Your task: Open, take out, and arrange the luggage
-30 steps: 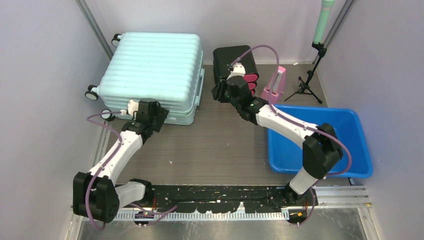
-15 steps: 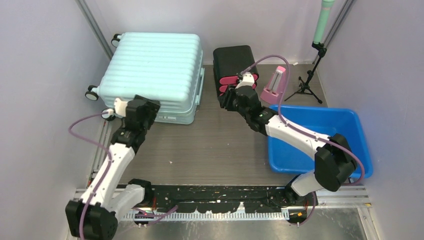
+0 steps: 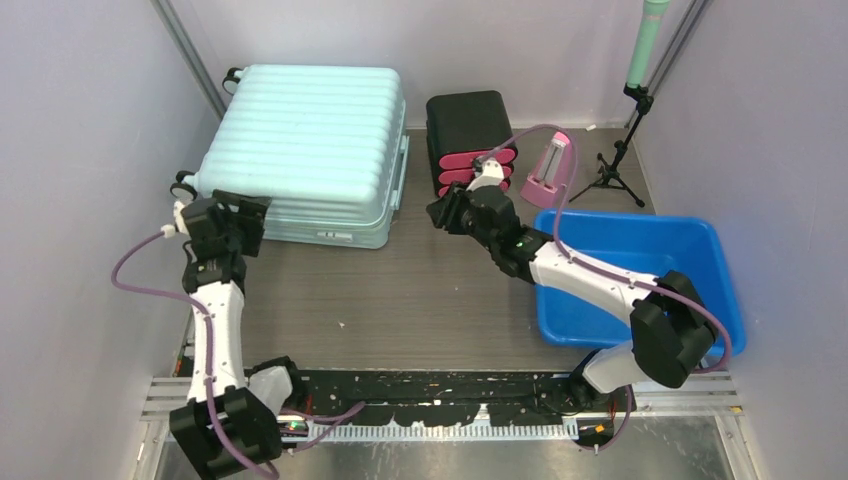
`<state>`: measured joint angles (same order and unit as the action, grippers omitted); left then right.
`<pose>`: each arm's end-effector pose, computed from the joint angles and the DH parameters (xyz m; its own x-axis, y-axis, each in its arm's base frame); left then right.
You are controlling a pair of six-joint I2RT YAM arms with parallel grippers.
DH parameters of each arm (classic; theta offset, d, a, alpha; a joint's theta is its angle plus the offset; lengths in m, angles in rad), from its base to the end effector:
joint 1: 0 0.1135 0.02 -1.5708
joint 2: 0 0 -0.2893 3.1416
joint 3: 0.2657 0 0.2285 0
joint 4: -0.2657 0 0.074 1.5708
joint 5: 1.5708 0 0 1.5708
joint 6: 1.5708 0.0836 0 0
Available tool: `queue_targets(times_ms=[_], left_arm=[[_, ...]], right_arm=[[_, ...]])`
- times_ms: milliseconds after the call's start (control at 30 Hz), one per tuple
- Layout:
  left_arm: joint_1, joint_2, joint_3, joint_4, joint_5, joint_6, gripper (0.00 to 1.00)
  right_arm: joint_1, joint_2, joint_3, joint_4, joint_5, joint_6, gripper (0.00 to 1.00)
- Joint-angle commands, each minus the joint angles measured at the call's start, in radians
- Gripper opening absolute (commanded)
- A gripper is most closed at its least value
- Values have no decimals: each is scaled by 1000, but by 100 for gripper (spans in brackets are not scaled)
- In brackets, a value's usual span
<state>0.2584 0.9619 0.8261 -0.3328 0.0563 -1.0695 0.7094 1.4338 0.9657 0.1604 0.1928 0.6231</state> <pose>0.2154 0.0521 0.3093 -0.0287 -0.9132 -0.4065 -0.4822 0.3688 -0.7946 0.2783 0.2178 0.3069 -0.4788 0.3438 -0.8078 -0.2725 0.8165 0.5090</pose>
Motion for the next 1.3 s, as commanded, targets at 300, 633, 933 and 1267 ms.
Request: queue_targets(times_ms=[300, 633, 933, 1267], left_arm=[[294, -25, -442, 900, 385, -358, 81], [312, 232, -483, 1326, 481, -397, 77], [305, 331, -522, 1435, 479, -454, 72], [292, 341, -615, 1399, 414, -443, 63]], right_arm=[[145, 109, 27, 139, -9, 15, 45], [144, 101, -1, 158, 30, 10, 45], [144, 122, 5, 180, 24, 19, 45], [144, 128, 4, 183, 35, 19, 45]])
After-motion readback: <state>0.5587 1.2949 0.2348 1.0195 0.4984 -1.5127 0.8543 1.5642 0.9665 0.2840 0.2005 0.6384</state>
